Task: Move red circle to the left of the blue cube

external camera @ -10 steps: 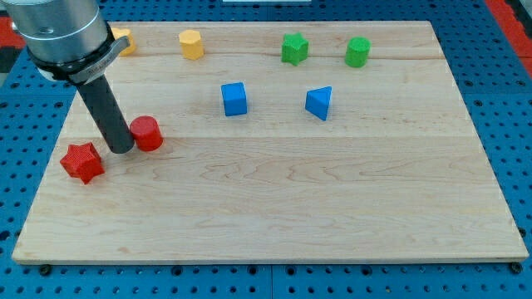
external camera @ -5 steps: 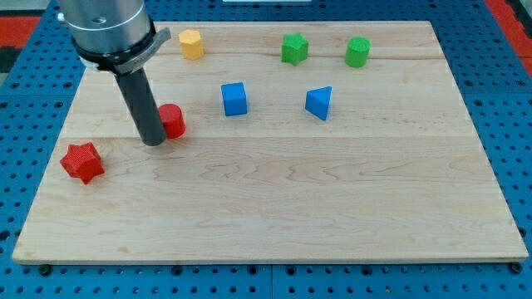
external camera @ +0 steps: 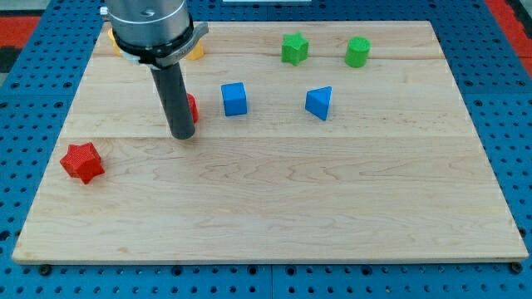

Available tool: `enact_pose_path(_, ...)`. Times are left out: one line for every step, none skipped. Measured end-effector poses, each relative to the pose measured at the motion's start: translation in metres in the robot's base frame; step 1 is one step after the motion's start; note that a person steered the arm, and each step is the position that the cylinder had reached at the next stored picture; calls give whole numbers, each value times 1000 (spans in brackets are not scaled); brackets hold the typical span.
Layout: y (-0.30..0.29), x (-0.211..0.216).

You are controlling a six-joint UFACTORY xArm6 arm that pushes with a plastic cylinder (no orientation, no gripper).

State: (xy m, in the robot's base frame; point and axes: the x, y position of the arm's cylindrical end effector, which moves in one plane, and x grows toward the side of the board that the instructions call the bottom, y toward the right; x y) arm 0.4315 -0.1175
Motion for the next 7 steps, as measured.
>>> enact_pose_path(0, -27)
enact_pose_path(0, -35)
enact_pose_path(21, -30)
enact_pose_path(46, -31)
enact_pose_path(59, -40)
enact_pose_path(61, -47)
enact_pose_path(46, -47)
